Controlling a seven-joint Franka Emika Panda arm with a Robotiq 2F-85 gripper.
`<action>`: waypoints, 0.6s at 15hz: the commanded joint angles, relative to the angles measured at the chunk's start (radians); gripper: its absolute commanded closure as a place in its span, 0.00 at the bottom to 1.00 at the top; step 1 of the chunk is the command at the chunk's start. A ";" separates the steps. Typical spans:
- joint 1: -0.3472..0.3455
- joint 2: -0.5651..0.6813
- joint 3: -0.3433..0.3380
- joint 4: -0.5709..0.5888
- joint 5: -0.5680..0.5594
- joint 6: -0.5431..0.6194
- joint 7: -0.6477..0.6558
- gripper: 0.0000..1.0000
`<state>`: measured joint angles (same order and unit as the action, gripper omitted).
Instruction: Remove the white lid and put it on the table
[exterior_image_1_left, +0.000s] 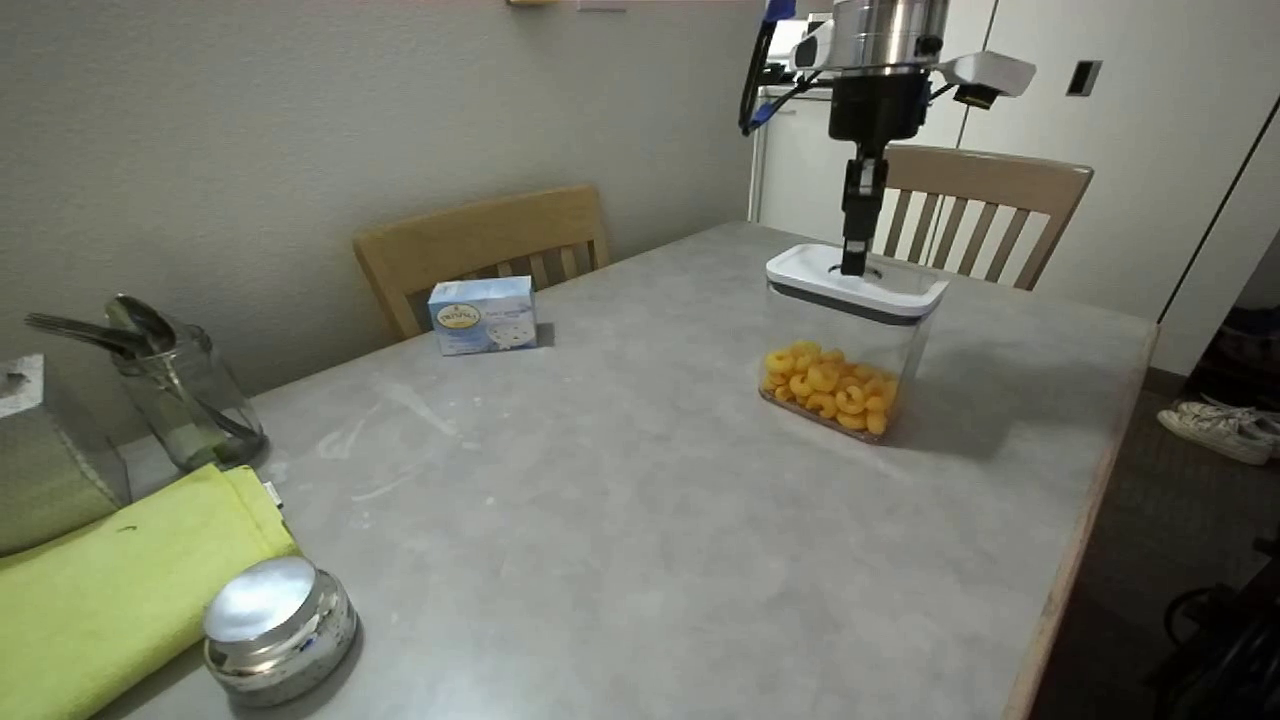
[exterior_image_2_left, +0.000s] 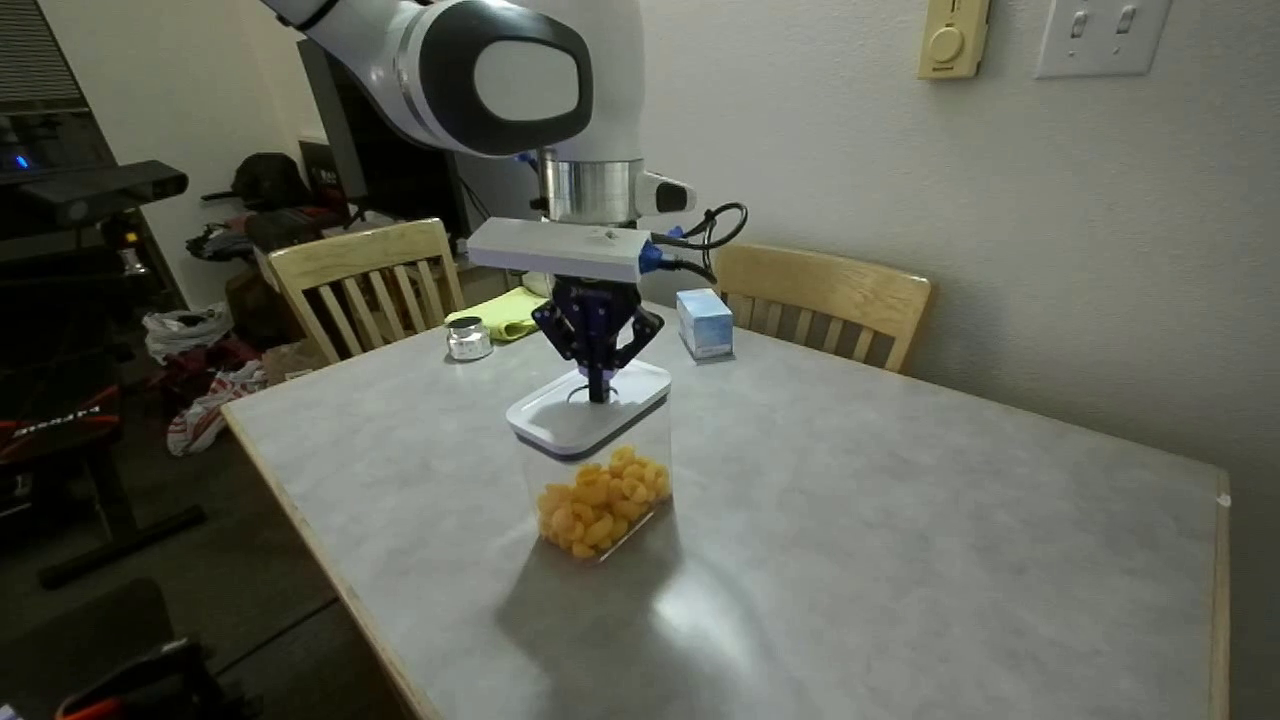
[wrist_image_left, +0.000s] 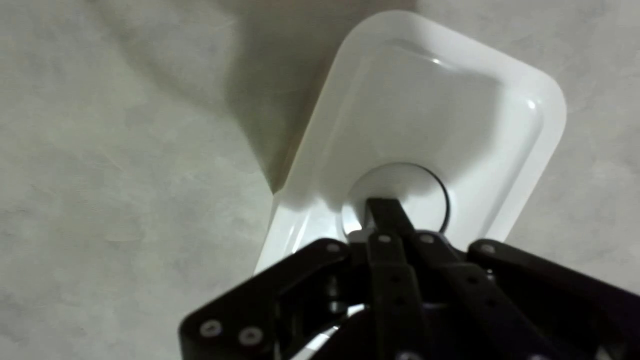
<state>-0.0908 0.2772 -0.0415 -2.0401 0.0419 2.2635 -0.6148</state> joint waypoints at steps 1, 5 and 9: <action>-0.022 0.039 0.018 -0.032 0.001 0.019 -0.011 1.00; -0.020 -0.006 0.019 -0.024 -0.003 0.006 -0.018 1.00; -0.018 -0.044 0.024 -0.021 -0.004 -0.022 -0.029 1.00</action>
<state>-0.0907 0.2654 -0.0389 -2.0411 0.0409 2.2602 -0.6158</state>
